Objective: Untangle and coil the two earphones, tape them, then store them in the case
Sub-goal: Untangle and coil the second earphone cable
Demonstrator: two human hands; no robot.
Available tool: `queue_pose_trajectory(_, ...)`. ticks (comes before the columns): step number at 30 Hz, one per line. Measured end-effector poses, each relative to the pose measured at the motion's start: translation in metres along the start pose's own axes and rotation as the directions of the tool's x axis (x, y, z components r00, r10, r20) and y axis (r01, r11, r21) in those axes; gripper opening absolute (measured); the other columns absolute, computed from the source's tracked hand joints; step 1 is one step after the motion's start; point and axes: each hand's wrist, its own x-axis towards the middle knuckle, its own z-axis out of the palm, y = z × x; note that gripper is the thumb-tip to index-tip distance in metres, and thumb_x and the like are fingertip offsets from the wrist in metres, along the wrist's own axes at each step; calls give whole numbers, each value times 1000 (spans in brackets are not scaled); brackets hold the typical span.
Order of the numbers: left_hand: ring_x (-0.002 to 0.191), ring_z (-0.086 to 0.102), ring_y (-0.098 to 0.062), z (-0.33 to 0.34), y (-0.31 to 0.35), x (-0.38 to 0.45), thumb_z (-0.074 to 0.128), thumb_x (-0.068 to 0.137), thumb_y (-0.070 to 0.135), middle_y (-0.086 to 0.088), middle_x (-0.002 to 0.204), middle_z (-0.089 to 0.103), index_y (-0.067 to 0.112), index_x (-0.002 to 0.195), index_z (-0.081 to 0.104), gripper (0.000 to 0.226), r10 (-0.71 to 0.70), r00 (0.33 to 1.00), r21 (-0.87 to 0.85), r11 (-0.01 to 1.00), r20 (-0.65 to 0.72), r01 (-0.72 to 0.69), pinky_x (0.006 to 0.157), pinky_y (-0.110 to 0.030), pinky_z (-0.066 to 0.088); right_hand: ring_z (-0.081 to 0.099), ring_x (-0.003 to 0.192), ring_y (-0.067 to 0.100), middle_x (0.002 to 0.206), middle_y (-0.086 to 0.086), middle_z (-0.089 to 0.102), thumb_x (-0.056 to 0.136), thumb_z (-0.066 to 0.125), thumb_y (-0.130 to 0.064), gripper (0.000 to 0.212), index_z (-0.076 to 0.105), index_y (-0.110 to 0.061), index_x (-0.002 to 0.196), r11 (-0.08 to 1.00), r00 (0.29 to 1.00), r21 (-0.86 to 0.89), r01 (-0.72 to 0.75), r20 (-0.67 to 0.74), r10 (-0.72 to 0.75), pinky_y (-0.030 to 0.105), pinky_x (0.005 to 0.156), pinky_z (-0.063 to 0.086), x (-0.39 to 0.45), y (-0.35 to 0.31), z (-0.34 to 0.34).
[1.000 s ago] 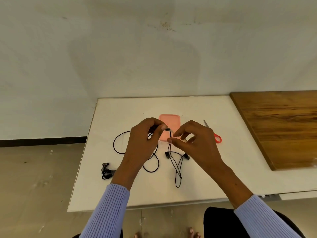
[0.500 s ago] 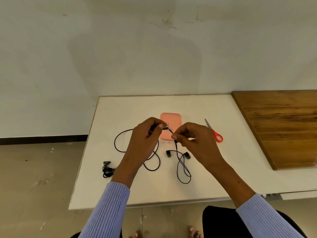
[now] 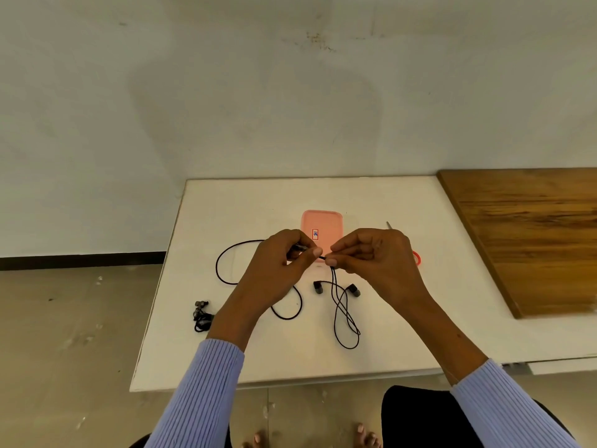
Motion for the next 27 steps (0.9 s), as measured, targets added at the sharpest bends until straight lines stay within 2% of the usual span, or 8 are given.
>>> queue_pose_trajectory(4,78,57,-4,0,-2,0,60,89,25,0,88,63,12,90,63,13,41,999,78,996,-29,-38,69,-4,41,70,66,7,71,-2,72,71,78,-3,13,72,-5,81,999,1000,-32,21,-5,-21,11,60,50,1,0,-1)
queue_pose_trajectory(10,82,58,-11,3,0,0,60,90,21,-2,89,61,11,89,60,10,114,993,132,985,-29,-109,73,-6,43,59,55,3,84,-4,63,92,53,-6,15,62,-14,100,997,993,-24,-72,95,74,20,52,48,0,-3,8)
queue_pose_trajectory(14,71,54,7,-3,2,0,59,90,17,5,79,57,7,89,60,11,134,988,93,988,-77,-127,65,-3,38,34,48,3,88,-7,71,95,50,-24,22,68,-20,107,991,967,16,-136,221,129,16,45,29,1,-7,3)
queue_pose_trajectory(16,69,51,14,-5,3,-1,60,90,15,10,75,54,7,86,59,9,141,986,82,988,-94,-133,63,-2,37,26,54,14,84,-5,72,94,50,-30,24,70,-23,105,988,947,29,-150,290,136,20,46,23,0,-9,-1)
queue_pose_trajectory(18,69,51,16,-8,2,-2,59,90,15,10,76,55,6,86,60,11,136,984,88,988,-119,-126,63,-1,36,28,62,21,71,-10,64,93,53,-30,20,72,-31,92,987,948,-22,-156,276,156,21,48,25,-1,-10,-8)
queue_pose_trajectory(21,67,51,15,-16,-1,-3,57,91,16,6,77,57,3,88,60,14,106,983,84,992,-149,-94,63,-2,37,36,60,10,63,-11,52,91,57,-25,19,75,-29,86,982,953,-66,-175,241,186,16,49,27,-3,-8,-24)
queue_pose_trajectory(24,64,50,12,-23,-4,-5,56,92,20,7,73,57,6,88,61,16,74,980,74,995,-186,-61,60,-4,38,49,52,-3,64,-16,62,88,61,-17,16,75,-12,95,976,951,-61,-208,221,216,9,48,33,-8,-10,-37)
queue_pose_trajectory(27,57,47,8,-25,-6,-5,56,92,23,10,66,52,9,86,61,16,24,980,41,999,-198,-16,56,-6,36,52,54,-4,64,-15,68,86,64,-16,14,74,-11,94,967,950,-82,-239,189,251,14,54,33,-11,-9,-47)
